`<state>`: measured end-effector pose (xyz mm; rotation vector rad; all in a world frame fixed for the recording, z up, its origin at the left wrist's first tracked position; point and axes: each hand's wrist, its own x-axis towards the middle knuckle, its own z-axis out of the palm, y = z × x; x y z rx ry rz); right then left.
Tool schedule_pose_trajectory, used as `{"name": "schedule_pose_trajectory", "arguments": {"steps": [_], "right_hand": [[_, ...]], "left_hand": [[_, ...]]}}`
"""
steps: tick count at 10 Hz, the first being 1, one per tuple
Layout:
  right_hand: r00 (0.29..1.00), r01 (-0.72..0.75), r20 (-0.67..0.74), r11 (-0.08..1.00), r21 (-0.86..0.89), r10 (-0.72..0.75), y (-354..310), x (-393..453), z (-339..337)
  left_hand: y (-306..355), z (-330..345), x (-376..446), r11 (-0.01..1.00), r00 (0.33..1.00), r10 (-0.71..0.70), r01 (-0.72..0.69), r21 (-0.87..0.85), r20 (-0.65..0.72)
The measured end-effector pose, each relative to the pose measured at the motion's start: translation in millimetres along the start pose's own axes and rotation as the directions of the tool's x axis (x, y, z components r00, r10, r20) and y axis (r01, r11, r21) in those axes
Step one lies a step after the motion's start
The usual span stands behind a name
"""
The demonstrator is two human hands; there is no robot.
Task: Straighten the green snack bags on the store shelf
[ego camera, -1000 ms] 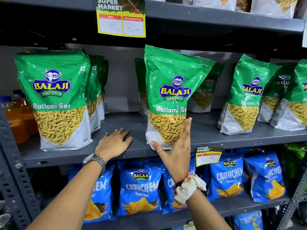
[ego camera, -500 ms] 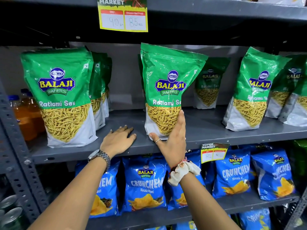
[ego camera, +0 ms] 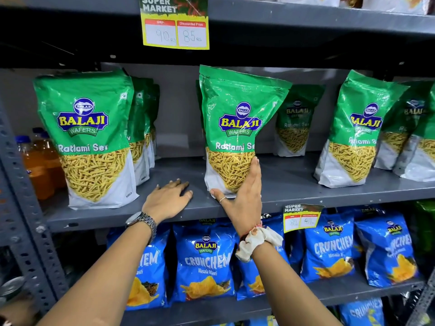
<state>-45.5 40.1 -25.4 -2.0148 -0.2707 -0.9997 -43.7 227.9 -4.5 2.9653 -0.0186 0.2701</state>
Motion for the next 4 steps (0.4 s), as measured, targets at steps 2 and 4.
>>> {"name": "schedule_pose_trajectory", "arguments": {"steps": [2,4], "right_hand": [[1.000,0.010,0.011,1.000,0.007,-0.010,3.9,2.8,0.4],[1.000,0.025,0.017,0.996,0.088,-0.026,3.6,3.6,-2.5]], "left_hand": [[1.7,-2.8,-2.4,1.000,1.000,0.004,-0.004,-0.005,0.012],[5.1,-6.0,-6.2,0.999,1.000,-0.005,0.004,-0.036,-0.021]]}}
